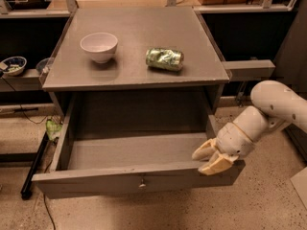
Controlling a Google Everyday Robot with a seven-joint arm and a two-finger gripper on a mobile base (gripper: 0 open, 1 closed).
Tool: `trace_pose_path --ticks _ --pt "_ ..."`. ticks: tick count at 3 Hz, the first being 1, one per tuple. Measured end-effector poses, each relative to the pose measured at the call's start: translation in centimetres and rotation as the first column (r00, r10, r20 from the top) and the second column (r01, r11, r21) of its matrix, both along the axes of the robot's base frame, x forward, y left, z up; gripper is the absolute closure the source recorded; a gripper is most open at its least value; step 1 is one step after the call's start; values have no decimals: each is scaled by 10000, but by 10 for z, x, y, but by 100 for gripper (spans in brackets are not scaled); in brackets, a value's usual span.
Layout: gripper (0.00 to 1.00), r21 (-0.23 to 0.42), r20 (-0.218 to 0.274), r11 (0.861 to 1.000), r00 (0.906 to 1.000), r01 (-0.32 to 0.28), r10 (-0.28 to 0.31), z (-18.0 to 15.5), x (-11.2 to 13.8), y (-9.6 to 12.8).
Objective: Open top drawer
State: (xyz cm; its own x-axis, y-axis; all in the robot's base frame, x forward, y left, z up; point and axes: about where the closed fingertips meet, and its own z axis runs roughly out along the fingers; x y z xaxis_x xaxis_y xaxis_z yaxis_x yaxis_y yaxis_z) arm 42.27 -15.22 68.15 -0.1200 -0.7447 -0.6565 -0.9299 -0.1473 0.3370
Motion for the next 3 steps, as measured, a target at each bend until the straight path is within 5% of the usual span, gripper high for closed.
trace_pose_path --ticks 3 --pt "100 432 329 9991 9995 28 -42 10 -4 3"
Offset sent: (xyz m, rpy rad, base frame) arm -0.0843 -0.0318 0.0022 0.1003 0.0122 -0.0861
